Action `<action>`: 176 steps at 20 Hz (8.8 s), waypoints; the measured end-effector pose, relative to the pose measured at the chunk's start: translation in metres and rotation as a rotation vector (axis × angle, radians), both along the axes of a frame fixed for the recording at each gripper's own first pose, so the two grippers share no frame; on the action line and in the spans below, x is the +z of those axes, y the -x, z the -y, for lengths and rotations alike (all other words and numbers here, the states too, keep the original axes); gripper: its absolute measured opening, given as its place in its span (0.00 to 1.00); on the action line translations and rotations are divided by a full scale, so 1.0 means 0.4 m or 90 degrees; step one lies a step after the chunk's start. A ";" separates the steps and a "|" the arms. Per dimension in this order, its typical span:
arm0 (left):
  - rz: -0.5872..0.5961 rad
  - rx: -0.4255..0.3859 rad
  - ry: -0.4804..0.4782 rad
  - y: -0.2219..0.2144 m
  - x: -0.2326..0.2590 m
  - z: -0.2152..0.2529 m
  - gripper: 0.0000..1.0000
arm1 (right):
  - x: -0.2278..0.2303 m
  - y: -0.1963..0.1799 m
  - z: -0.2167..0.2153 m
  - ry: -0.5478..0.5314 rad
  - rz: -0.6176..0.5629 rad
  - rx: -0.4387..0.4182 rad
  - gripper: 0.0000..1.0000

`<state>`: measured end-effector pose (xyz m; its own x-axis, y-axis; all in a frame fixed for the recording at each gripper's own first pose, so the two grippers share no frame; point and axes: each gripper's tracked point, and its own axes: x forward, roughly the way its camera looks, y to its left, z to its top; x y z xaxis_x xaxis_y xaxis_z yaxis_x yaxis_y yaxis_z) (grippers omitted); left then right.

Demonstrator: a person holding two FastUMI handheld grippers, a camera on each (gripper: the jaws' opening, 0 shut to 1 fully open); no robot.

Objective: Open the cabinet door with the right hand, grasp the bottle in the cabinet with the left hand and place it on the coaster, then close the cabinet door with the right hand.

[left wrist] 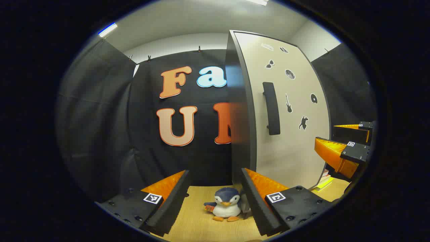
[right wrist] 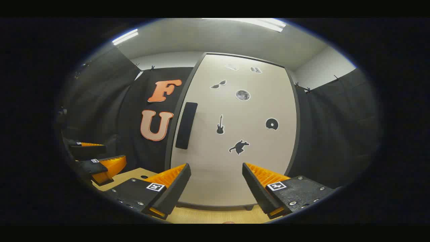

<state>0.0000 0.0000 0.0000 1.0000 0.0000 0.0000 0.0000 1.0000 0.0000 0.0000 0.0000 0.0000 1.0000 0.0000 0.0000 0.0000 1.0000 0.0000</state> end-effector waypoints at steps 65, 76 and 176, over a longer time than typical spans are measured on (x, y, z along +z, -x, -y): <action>-0.014 0.019 0.042 0.038 -0.036 -0.150 0.96 | 0.138 -0.223 -0.177 -0.150 -0.024 0.021 0.17; 0.009 0.016 0.034 0.195 0.021 0.017 0.96 | 0.143 -0.108 -0.121 -0.185 -0.022 0.076 0.16; 0.028 -0.271 0.056 -0.476 0.046 0.690 0.90 | -0.034 -0.314 0.021 -0.101 -0.086 -0.129 0.94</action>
